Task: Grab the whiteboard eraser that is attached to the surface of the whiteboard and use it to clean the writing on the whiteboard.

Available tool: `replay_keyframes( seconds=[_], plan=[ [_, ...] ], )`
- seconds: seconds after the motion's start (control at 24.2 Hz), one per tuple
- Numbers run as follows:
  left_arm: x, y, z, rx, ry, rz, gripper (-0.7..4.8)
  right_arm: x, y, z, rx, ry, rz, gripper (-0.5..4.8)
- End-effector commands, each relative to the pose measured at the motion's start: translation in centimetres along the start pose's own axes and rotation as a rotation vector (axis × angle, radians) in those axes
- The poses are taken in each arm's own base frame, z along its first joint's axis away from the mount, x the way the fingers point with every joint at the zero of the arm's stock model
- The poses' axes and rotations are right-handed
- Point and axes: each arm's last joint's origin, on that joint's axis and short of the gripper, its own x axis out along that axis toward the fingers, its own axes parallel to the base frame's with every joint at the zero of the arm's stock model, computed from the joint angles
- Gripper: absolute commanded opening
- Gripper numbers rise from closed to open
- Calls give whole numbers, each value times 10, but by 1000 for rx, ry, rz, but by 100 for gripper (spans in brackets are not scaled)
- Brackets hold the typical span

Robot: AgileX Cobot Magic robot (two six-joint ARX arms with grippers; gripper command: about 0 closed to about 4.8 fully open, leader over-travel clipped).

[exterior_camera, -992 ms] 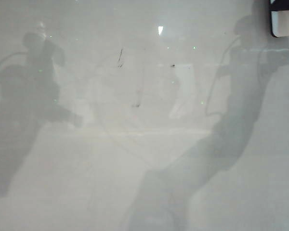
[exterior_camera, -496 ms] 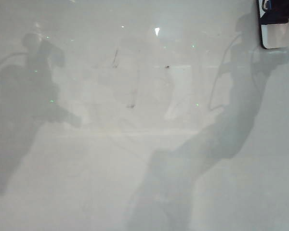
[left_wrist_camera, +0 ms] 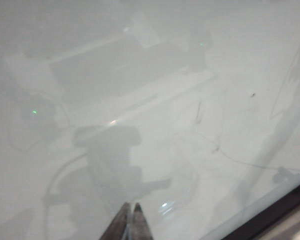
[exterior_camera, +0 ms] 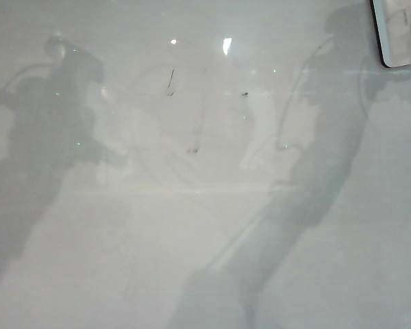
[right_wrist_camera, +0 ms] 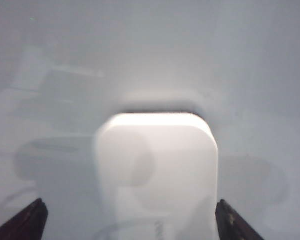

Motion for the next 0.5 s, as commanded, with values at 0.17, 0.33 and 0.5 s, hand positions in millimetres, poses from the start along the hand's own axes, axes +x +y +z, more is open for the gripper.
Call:
replay_keyframes(
  seconds=[0.17,0.33,0.5],
  plan=[
    [47,-8,-4,-78,-77,39,-2,-68,18,29,12,39,38,448],
    [81,-15,-18,-80,-79,56,-2,-118,31,43,8,-35,73,267],
    [108,-24,-38,-82,-81,56,-2,-154,41,37,44,-40,112,-8]
  ],
)
